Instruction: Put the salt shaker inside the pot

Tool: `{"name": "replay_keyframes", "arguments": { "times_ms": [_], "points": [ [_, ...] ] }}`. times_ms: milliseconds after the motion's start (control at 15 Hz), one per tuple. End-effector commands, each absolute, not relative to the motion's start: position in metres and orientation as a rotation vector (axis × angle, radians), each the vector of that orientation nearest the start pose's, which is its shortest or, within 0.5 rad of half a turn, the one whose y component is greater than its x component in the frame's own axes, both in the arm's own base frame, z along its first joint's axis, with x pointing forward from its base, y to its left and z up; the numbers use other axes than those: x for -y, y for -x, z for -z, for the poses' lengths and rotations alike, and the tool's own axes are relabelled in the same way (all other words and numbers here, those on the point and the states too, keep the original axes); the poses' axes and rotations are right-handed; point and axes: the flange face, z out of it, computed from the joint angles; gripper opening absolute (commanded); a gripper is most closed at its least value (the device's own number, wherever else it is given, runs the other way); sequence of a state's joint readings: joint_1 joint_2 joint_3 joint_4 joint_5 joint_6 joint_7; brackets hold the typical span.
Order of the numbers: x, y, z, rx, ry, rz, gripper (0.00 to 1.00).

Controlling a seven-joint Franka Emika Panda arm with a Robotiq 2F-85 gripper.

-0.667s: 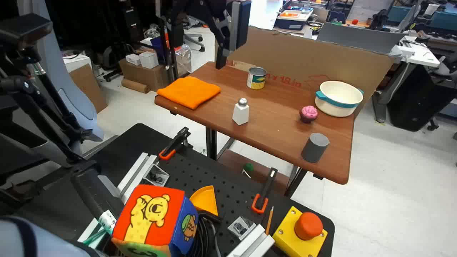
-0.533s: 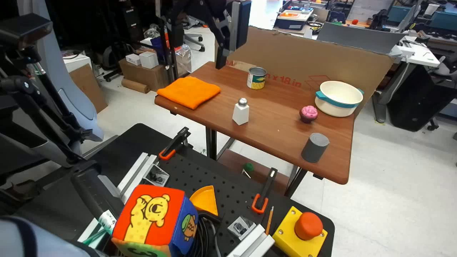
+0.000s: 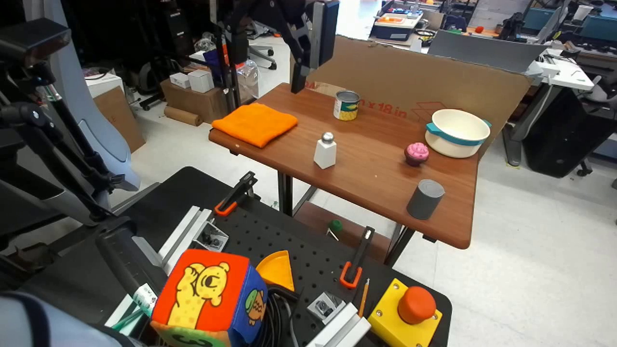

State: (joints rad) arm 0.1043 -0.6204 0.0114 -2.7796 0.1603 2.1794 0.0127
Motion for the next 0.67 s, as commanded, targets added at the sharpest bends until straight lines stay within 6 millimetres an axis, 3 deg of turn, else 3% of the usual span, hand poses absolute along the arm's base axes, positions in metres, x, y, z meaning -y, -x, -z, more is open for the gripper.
{"name": "replay_keyframes", "arguments": {
  "times_ms": [0,267,600],
  "points": [
    [-0.045,-0.336,-0.389,0.016,3.015,0.018,1.0],
    [-0.049,-0.369,-0.387,-0.109,3.028,0.018,1.0],
    [-0.048,-0.433,-0.365,-0.332,3.044,-0.05,1.0]
  ]
}}
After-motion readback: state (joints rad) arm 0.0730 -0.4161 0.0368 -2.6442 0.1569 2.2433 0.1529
